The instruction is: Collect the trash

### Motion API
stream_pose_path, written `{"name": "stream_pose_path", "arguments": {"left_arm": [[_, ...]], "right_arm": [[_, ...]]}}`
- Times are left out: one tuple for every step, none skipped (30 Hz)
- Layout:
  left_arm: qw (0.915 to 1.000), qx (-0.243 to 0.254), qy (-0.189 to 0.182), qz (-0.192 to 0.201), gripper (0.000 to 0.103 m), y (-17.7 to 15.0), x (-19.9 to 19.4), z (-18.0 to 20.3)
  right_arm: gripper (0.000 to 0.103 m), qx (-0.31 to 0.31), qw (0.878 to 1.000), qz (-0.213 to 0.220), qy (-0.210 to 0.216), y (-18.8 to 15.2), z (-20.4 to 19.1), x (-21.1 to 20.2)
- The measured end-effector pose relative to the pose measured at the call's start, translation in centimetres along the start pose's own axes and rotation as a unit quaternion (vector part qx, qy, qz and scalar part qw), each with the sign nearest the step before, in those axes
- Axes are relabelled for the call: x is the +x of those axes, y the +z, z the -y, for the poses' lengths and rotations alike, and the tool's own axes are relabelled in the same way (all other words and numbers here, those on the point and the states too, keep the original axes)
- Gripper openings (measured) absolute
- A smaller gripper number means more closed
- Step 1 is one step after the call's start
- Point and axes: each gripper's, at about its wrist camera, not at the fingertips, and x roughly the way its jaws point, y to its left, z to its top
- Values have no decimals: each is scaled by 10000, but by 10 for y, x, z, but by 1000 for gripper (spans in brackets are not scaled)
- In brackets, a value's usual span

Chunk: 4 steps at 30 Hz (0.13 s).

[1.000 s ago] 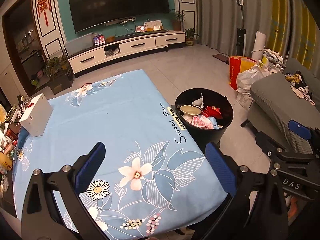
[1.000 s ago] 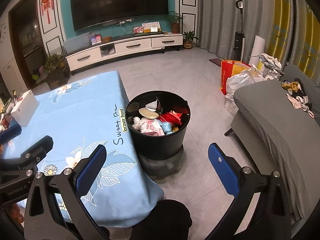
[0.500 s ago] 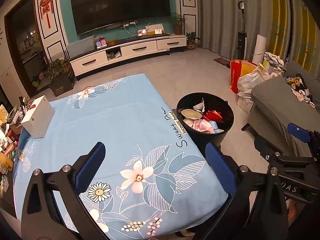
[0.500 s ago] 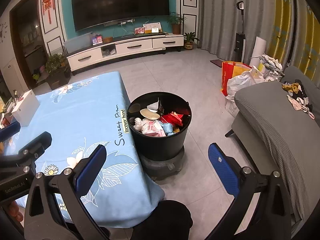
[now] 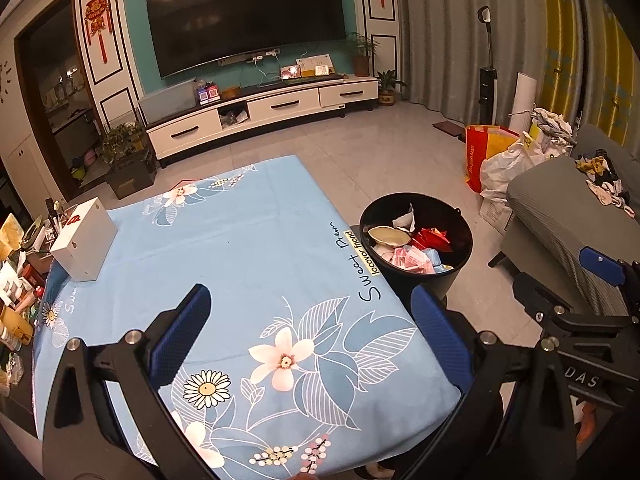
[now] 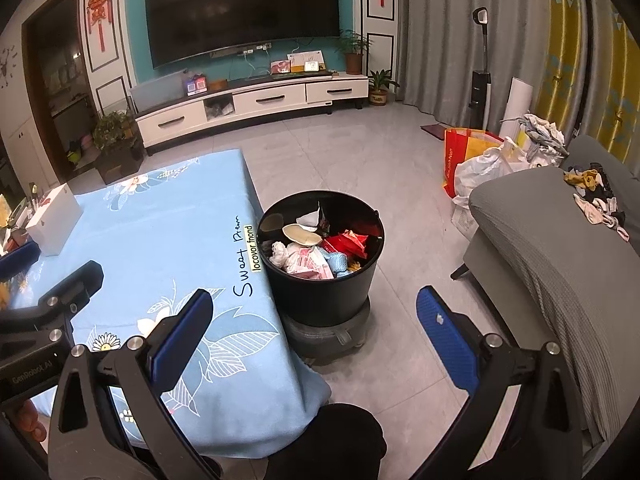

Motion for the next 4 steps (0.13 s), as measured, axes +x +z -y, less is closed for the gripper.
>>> {"name": "stream_pose_path", "arguments": {"left_arm": [[10000,-7,7,2,100,0,0,0],[10000,-7,10,10,100,1,-1,0],[10000,-5,21,19,100,1,-2,0],[10000,-5,33,32,100,1,-2,-1]], "right_arm": [[100,4,10000,1,-4,0,0,0],[100,9,10000,2,-4,0,1,0],[100,12,10000,5,-4,1,1,0],[100,9,10000,8,-8,0,1,0]]}}
